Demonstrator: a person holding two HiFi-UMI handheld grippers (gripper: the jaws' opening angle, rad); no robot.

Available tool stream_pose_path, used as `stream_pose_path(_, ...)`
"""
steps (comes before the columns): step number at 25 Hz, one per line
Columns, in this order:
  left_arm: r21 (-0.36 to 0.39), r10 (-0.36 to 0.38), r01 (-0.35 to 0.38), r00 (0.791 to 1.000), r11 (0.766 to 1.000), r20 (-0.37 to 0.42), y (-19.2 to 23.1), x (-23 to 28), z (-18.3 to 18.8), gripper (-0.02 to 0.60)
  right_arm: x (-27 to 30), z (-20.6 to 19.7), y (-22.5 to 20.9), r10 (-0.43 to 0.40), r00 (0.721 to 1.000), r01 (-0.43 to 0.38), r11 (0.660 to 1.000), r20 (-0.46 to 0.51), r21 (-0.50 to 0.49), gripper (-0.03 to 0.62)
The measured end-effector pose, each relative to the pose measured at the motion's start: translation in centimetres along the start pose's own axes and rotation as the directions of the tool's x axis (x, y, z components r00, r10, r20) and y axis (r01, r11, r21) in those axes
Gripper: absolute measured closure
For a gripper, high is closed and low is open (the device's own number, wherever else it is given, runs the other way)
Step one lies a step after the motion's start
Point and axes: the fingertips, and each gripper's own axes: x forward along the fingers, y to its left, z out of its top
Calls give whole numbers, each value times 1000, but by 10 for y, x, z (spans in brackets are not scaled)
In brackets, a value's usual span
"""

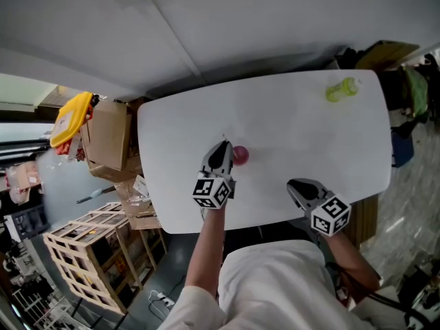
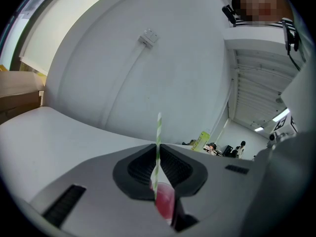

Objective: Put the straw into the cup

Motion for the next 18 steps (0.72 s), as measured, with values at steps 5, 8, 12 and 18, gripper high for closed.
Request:
stream_pose_path(5, -1, 3, -3, 1000, 1000, -10, -2, 2, -3, 522, -2, -5, -5, 1, 1000, -1, 1000, -3, 11, 543)
stream_pose_path(8, 2, 13, -13, 1000, 1000, -14, -2, 0, -3, 522, -3, -6, -6, 7, 1000, -7, 1000, -5, 10, 543)
stream_pose_path(12, 11, 27, -27, 1000, 1000, -13, -5, -7, 4, 522, -6, 0, -5, 16, 1000, -16, 1000, 6, -2, 543)
stream_pose_path(18, 46, 52, -51, 998, 998, -25, -16, -26, 20, 523, -7, 16, -2, 31, 999, -30, 999, 24, -42, 543)
